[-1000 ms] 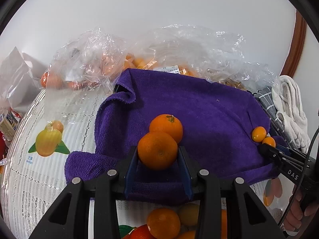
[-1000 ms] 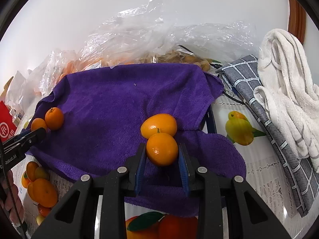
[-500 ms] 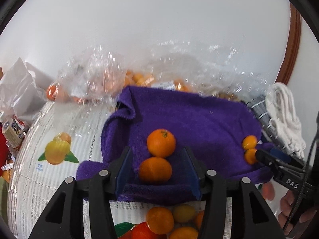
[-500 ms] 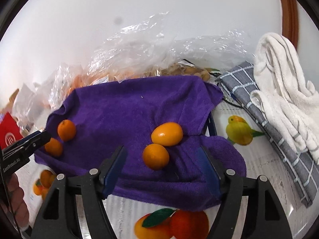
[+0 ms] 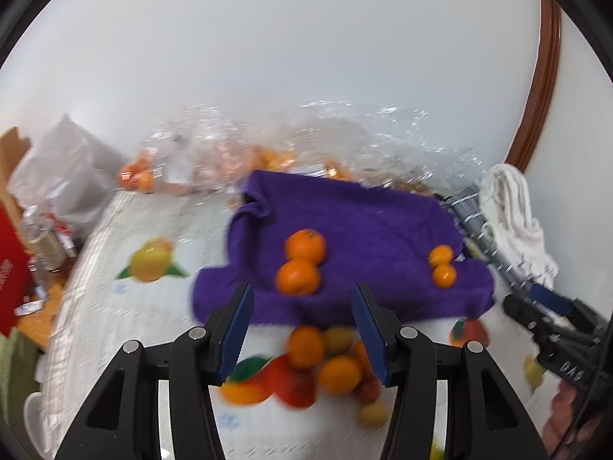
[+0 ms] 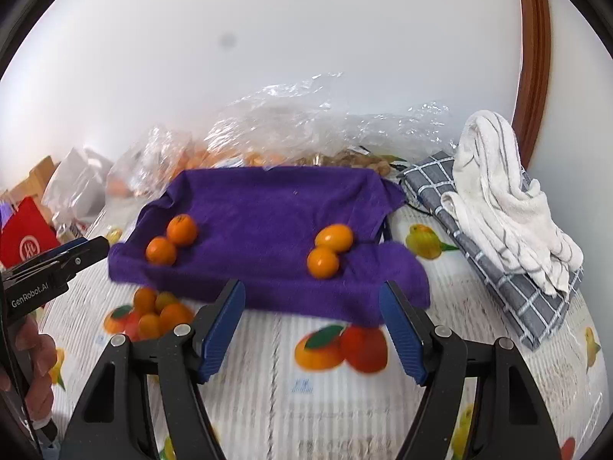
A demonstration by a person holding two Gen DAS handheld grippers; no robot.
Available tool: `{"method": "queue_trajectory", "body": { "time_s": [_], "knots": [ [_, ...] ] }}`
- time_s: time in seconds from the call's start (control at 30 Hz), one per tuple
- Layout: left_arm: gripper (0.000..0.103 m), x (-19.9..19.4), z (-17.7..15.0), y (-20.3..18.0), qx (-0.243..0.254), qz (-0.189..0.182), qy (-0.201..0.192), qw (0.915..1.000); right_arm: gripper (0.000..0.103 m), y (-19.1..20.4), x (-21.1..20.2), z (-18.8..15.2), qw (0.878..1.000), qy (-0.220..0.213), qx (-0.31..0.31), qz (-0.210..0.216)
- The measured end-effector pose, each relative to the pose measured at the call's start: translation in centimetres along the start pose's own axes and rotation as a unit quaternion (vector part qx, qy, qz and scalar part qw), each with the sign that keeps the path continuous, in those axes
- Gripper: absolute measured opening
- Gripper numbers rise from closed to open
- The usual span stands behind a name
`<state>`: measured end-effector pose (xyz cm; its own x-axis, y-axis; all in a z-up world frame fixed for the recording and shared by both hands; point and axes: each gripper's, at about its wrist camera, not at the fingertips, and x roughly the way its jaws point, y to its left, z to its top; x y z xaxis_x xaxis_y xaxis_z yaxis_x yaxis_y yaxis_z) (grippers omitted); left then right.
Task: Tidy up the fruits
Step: 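Move both open tools back toward the loose fruits on the bed, then reach the open right tool toward a large orange beside the towel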
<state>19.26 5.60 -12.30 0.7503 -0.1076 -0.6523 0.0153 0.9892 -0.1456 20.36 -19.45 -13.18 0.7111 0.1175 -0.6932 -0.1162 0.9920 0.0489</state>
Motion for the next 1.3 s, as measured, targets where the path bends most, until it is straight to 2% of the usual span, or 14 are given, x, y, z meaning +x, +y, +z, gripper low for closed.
{"method": "queue_trajectory", "body": {
  "time_s": [0.13, 0.2, 0.37, 0.47, 0.63, 0.7, 0.83, 1.0, 1.1, 1.17, 1.3],
  "knots": [
    [0.051, -1.5, -1.4, 1.6, 0.011, 0.030, 0.011, 0.9994, 0.059, 1.3, -0.7, -1.7, 1.000, 0.012, -0.005, 0.020],
    [0.051, -2.3, -2.1, 2.8, 0.007, 0.038, 0.010, 0.9992, 0.049, 2.2, -0.8, -2.7, 0.999, 0.021, -0.011, 0.033],
    [0.051, -2.6, -4.2, 5.3, -0.016, 0.052, 0.026, 0.9982, 0.048, 3.9, -0.5, -4.4, 0.998, 0.028, -0.023, 0.047],
    [0.051, -2.1, -5.5, 6.2, -0.027, 0.055, 0.044, 0.9972, 0.048, 4.9, 0.2, -5.4, 0.997, 0.035, -0.015, 0.073],
    [0.051, -1.2, -7.1, 7.3, -0.026, 0.061, 0.063, 0.9958, 0.048, 6.4, 1.9, -5.7, 0.996, 0.044, -0.017, 0.081],
    [0.051, -0.6, -7.6, 7.7, -0.031, 0.062, 0.072, 0.9950, 0.039, 7.4, 2.6, -5.3, 0.996, 0.043, -0.021, 0.081],
    [0.051, 0.5, -8.1, 8.3, -0.043, 0.063, 0.087, 0.9933, 0.037, 8.5, 3.9, -4.7, 0.994, 0.050, -0.028, 0.091],
    [0.051, 0.7, -8.3, 8.7, -0.047, 0.062, 0.071, 0.9945, 0.037, 10.0, 5.3, -3.9, 0.992, 0.058, -0.039, 0.106],
    [0.051, 0.8, -8.4, 8.8, -0.046, 0.058, 0.065, 0.9951, 0.037, 10.6, 6.6, -3.6, 0.992, 0.070, -0.040, 0.100],
    [0.056, 0.8, -8.4, 9.0, -0.050, 0.050, 0.064, 0.9954, 0.037, 10.7, 7.0, -3.5, 0.991, 0.073, -0.036, 0.109],
    [0.058, 0.8, -8.4, 9.2, -0.058, 0.035, 0.062, 0.9957, 0.032, 10.4, 7.3, -3.5, 0.989, 0.075, -0.021, 0.127]
  ]
}}
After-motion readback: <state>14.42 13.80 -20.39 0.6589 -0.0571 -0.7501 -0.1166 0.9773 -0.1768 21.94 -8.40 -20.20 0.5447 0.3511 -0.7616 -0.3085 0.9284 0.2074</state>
